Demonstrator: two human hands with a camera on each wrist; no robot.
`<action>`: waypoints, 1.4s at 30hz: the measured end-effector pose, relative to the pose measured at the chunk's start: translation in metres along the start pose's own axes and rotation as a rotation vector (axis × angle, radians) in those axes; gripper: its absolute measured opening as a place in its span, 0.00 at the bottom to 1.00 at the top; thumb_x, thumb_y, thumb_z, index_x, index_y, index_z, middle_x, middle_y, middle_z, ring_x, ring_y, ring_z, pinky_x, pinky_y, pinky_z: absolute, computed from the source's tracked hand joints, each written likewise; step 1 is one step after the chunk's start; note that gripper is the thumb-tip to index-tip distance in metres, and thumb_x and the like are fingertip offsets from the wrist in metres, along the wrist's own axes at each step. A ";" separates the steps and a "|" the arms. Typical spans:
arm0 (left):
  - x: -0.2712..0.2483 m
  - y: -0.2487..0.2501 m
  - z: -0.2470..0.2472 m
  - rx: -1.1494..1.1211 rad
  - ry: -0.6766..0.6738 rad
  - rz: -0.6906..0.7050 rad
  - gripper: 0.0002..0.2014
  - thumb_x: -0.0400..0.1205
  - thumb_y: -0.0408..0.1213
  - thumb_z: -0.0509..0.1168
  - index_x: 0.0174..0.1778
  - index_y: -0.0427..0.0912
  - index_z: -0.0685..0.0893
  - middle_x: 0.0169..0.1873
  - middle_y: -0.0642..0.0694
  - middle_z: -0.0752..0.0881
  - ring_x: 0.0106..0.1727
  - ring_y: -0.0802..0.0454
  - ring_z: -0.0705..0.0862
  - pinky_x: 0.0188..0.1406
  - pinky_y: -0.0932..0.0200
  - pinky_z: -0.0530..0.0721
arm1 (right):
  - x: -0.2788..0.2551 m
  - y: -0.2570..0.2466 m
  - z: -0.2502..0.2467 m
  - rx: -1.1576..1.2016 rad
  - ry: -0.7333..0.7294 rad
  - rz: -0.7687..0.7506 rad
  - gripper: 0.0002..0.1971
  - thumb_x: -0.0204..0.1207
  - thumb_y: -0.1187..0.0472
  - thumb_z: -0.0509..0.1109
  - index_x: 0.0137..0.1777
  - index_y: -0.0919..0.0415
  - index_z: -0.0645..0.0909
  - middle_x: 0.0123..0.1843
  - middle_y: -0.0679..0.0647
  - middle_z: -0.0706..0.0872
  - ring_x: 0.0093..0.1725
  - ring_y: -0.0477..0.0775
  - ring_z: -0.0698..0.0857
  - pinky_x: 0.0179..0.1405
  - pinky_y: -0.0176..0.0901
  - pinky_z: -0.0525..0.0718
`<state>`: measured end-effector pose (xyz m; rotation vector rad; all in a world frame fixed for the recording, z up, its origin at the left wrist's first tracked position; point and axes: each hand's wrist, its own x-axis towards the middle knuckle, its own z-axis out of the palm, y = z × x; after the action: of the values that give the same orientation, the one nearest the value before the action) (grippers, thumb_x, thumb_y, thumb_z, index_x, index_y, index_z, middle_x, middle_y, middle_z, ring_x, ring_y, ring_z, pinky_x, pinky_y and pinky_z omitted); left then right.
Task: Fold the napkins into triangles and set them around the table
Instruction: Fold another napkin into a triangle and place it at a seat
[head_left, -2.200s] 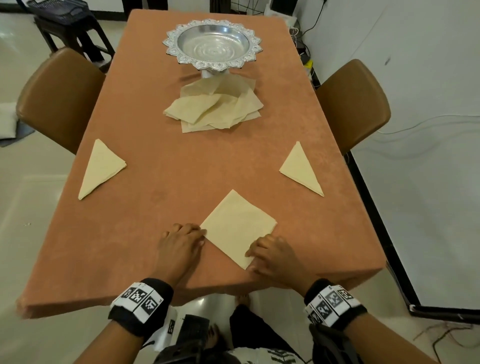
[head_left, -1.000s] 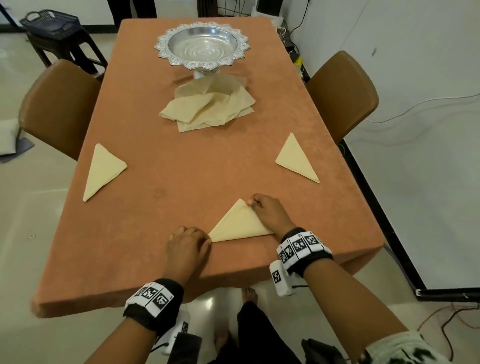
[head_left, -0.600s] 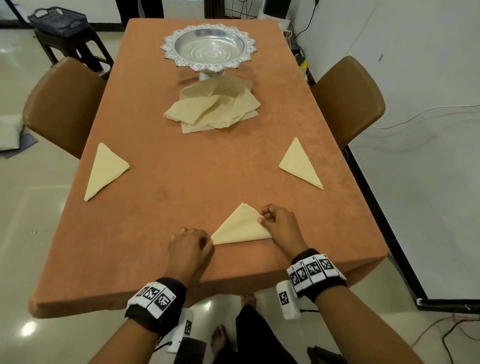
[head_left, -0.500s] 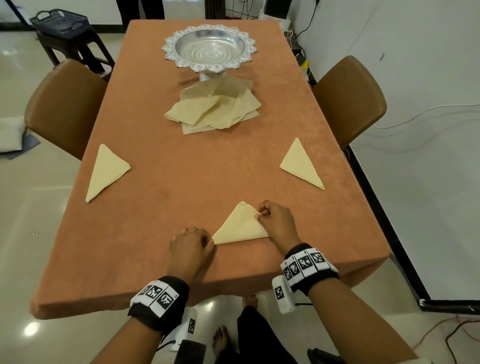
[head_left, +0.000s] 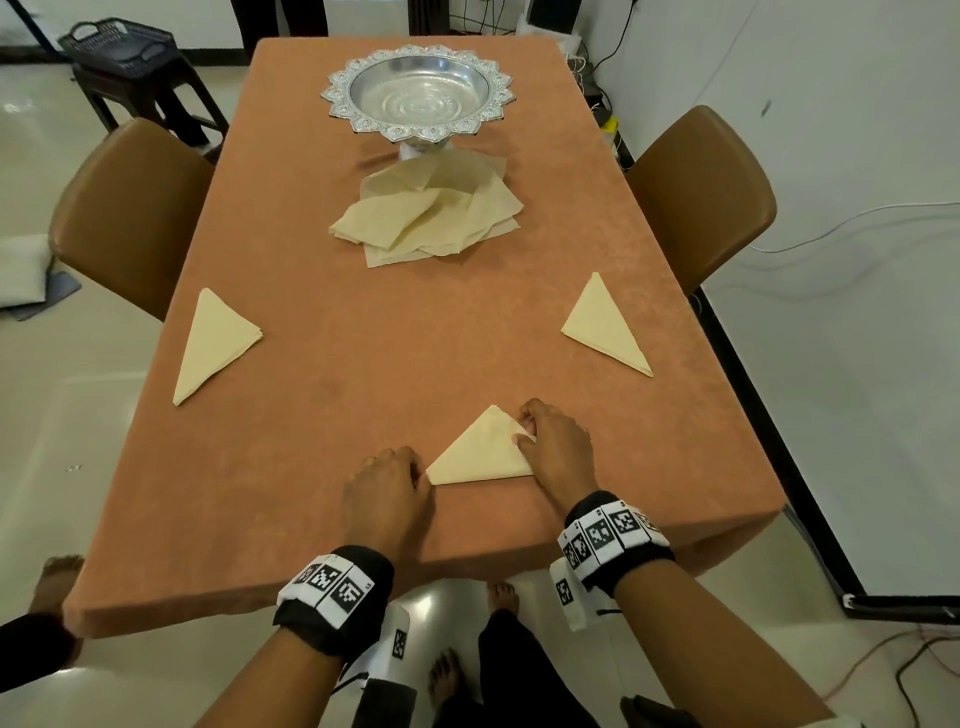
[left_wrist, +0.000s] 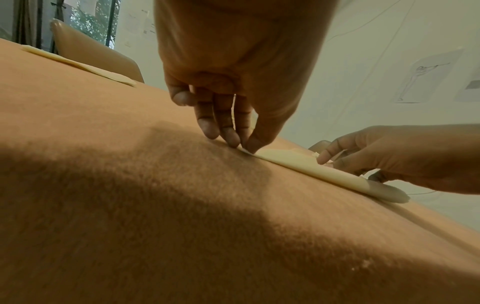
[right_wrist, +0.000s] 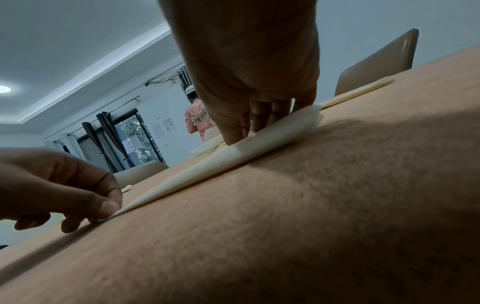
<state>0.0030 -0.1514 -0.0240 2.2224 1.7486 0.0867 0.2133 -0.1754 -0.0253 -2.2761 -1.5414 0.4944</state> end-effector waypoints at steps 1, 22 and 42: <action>-0.002 0.001 -0.001 -0.009 0.003 0.000 0.07 0.82 0.46 0.61 0.51 0.51 0.81 0.47 0.50 0.84 0.49 0.49 0.80 0.48 0.53 0.75 | -0.002 0.000 0.000 -0.028 0.011 -0.001 0.13 0.76 0.56 0.69 0.60 0.53 0.78 0.56 0.49 0.84 0.57 0.54 0.81 0.54 0.49 0.73; -0.025 -0.003 0.037 -0.011 -0.179 0.289 0.35 0.79 0.63 0.29 0.82 0.53 0.38 0.81 0.58 0.40 0.83 0.55 0.41 0.77 0.46 0.35 | -0.043 0.040 0.012 -0.298 -0.163 -0.079 0.41 0.72 0.31 0.23 0.84 0.51 0.37 0.82 0.43 0.35 0.79 0.42 0.35 0.77 0.57 0.35; 0.026 0.011 0.031 0.042 -0.145 0.137 0.36 0.80 0.60 0.28 0.85 0.50 0.42 0.84 0.54 0.41 0.84 0.53 0.41 0.79 0.39 0.36 | -0.052 0.050 0.016 -0.282 -0.034 0.060 0.37 0.75 0.41 0.30 0.84 0.53 0.45 0.85 0.47 0.43 0.84 0.49 0.45 0.78 0.61 0.41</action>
<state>0.0277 -0.1351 -0.0543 2.3142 1.5356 -0.0798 0.2284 -0.2401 -0.0575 -2.5420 -1.6538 0.3504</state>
